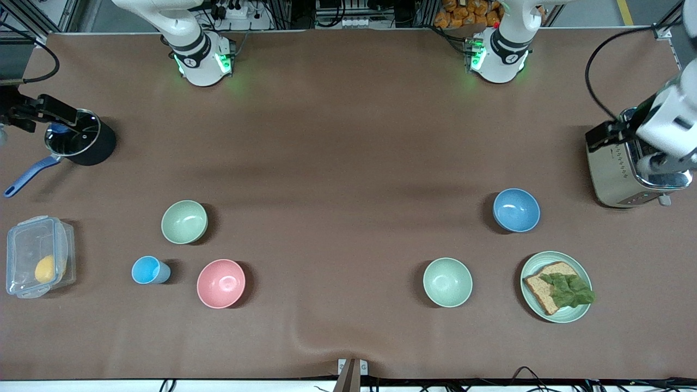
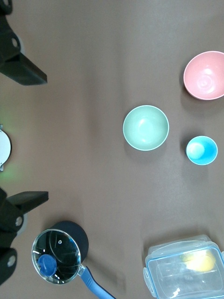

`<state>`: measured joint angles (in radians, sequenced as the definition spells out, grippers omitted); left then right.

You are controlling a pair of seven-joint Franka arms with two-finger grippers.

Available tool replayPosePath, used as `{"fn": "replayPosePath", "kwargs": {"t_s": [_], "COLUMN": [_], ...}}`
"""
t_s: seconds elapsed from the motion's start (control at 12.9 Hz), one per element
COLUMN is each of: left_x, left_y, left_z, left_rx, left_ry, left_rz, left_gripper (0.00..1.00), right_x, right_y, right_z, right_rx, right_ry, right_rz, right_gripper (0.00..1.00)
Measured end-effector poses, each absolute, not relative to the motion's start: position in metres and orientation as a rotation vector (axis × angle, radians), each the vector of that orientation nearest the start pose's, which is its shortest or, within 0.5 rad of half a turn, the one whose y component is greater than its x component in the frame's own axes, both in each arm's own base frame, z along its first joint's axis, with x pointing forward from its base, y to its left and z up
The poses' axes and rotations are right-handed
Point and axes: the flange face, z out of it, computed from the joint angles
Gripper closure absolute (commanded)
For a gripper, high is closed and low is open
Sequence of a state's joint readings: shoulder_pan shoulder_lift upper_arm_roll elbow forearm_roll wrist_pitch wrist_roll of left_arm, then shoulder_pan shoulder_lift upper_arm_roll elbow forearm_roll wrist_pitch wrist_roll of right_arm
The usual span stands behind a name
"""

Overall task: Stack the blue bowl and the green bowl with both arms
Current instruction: 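Move the left gripper to the blue bowl while the right gripper nears the green bowl, then grasp the green bowl with the right gripper while the left gripper grasps the blue bowl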

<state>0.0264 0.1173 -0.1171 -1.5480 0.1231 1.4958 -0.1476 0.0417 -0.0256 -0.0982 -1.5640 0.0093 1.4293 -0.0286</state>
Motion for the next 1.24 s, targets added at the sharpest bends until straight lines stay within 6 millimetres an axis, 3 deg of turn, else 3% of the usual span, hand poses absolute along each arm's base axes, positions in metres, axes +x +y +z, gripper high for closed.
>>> {"fn": "replayPosePath", "kwargs": {"t_s": [0.23,0.54,0.77,0.93,1.01,1.24], "left_x": [0.58,0.569,0.551,0.549,0.552,0.557], "left_y": [-0.012,0.003,0.004,0.015,0.019,0.023], "left_z": [0.476,0.395,0.333,0.3,0.286,0.249], "left_rx": [-2.992,-3.009,-3.031,-3.045,-3.053,-3.07], "left_ry": [-0.114,-0.12,-0.102,-0.126,-0.132,-0.142], "left_rz": [0.336,0.273,0.223,0.21,0.202,0.194], "left_gripper": [0.0,0.0,0.0,0.09,0.13,0.13], "right_x": [0.533,0.545,0.557,0.572,0.583,0.608], "right_y": [-0.029,-0.022,-0.02,-0.017,-0.017,-0.023], "right_z": [0.624,0.591,0.547,0.516,0.496,0.417], "right_rx": [-3.12,-3.123,-3.126,-3.129,-3.126,-3.07], "right_ry": [0.04,0.021,0.017,-0.027,-0.082,-0.138], "right_rz": [0.187,0.181,0.166,0.14,0.132,0.219], "right_gripper": [0.0,0.0,0.0,0.0,0.0,0.0]}}
